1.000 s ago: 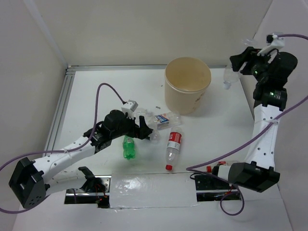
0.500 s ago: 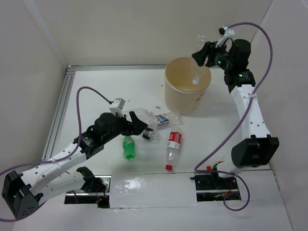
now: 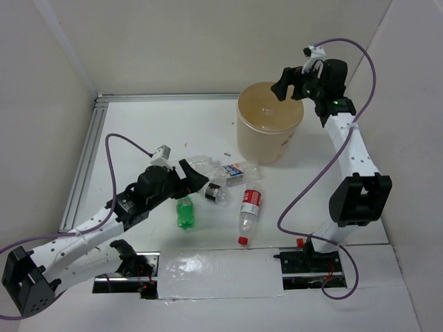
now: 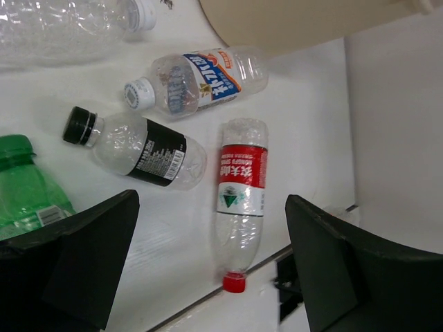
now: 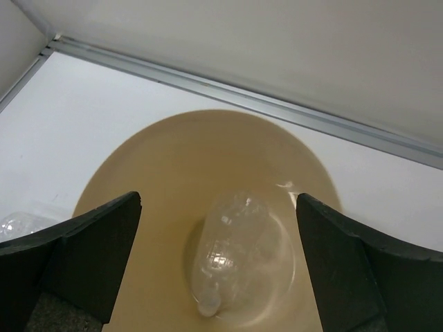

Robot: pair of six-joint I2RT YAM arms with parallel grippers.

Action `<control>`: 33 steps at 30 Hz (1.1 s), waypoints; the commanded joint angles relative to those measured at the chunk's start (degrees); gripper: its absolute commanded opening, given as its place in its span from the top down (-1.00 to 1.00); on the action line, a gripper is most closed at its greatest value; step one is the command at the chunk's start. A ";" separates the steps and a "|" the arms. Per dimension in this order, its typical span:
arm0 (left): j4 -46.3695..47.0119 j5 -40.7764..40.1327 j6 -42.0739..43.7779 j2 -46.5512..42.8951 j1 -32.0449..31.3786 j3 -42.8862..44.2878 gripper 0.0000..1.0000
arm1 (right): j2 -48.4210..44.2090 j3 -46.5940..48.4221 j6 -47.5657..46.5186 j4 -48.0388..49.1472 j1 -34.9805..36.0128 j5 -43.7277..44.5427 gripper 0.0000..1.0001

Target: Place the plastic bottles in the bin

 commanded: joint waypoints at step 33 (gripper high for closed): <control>-39.32 -8.11 -37.49 30.70 12.88 32.22 -0.99 | -38.56 -42.23 -14.24 -20.49 -29.98 -13.89 -0.69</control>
